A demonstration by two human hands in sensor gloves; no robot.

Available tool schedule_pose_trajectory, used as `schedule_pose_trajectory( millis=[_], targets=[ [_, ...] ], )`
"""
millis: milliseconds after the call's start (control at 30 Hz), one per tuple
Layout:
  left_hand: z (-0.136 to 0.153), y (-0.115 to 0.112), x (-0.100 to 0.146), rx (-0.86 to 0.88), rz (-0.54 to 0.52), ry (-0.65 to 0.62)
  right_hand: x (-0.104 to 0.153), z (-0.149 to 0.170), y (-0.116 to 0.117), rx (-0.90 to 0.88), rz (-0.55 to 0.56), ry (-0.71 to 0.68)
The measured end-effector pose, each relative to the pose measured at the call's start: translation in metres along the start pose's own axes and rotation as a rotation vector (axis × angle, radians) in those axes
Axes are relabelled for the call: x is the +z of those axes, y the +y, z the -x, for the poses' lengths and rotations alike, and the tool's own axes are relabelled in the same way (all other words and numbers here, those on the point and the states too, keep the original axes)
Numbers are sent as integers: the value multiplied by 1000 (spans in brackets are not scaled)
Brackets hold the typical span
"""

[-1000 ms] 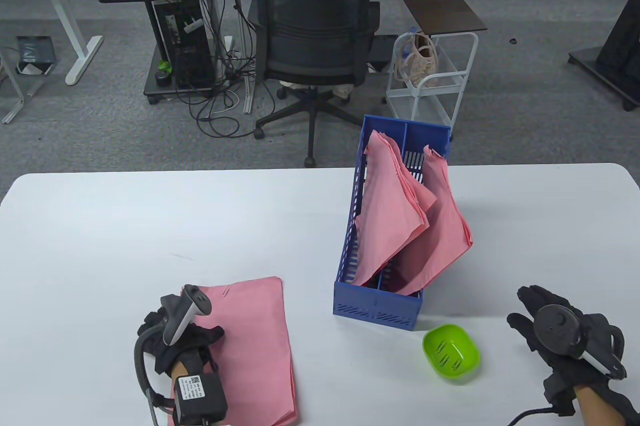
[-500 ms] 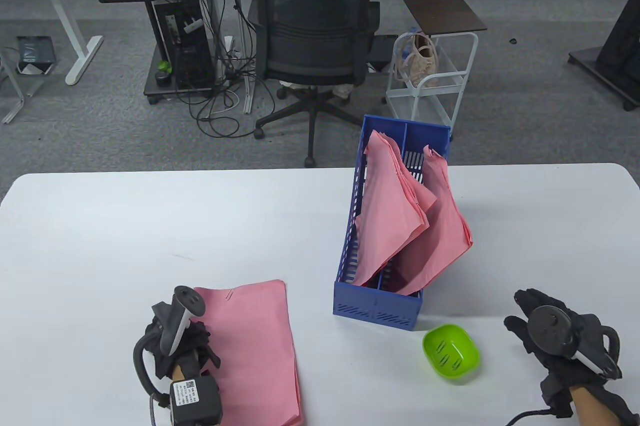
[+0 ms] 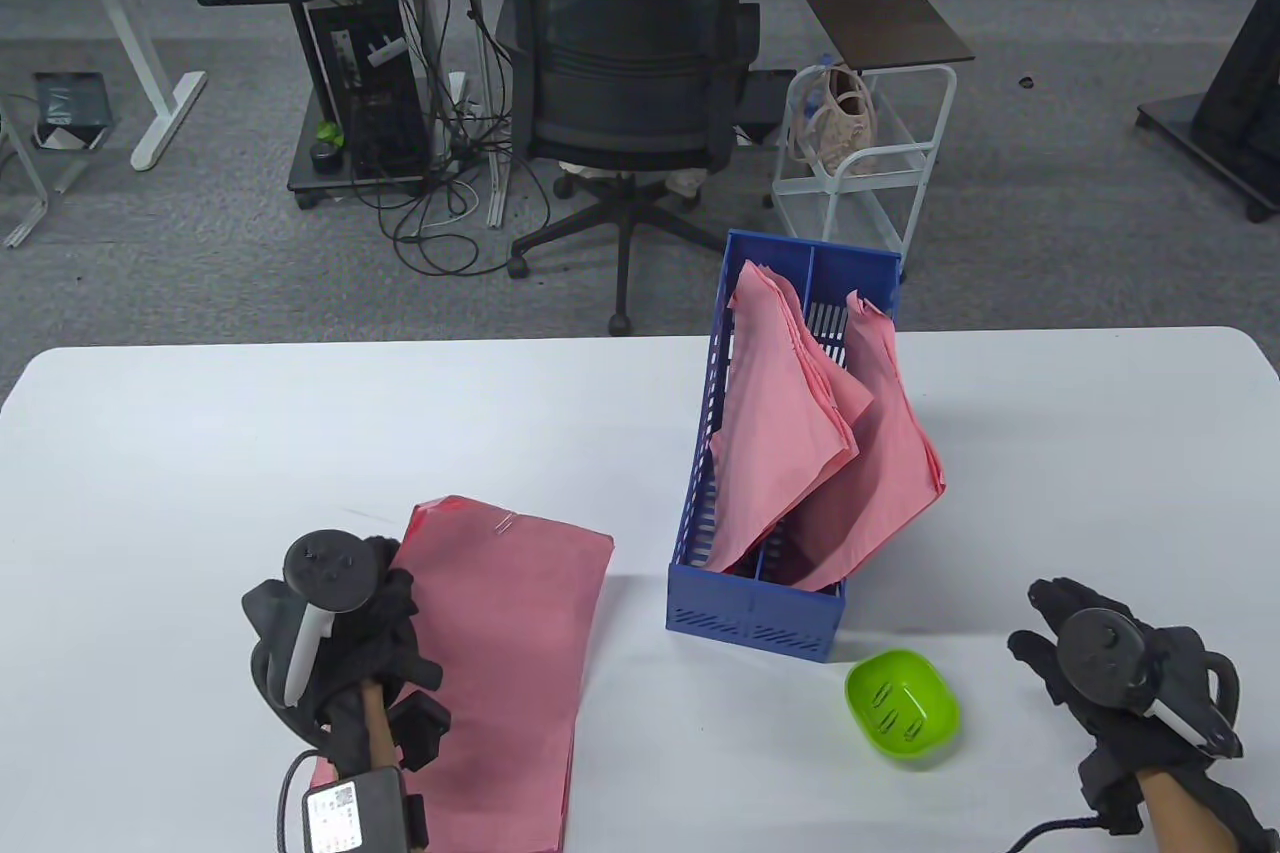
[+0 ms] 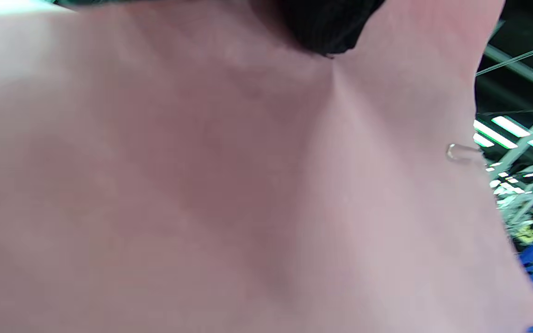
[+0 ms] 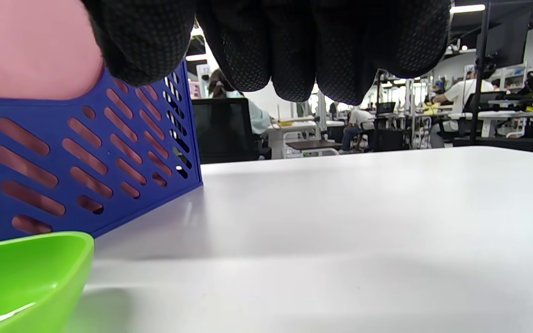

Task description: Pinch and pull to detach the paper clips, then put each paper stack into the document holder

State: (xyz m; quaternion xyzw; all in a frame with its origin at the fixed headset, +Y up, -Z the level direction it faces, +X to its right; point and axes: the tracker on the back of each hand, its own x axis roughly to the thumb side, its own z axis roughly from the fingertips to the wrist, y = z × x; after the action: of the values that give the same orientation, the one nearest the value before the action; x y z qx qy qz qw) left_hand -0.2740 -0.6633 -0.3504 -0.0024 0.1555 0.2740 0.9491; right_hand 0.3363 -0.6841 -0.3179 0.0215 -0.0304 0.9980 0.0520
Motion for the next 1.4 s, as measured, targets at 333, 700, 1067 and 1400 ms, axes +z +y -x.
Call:
schedule_pose_trajectory(
  millis=[333,700,1067,1400],
  targets=[
    [-72,34,57,1,-186,-365,9,-42,-48,-30,214,-133],
    [-129,10,103,-64,-210,-708,30,-158,-104,-116,563,-519],
    [-151,-13,125,-112,-204,-882,18,-203,-82,-207,425,-609],
    [-147,-13,114,-169,-53,-834,21,-194,-71,-340,376,-647]
  ],
)
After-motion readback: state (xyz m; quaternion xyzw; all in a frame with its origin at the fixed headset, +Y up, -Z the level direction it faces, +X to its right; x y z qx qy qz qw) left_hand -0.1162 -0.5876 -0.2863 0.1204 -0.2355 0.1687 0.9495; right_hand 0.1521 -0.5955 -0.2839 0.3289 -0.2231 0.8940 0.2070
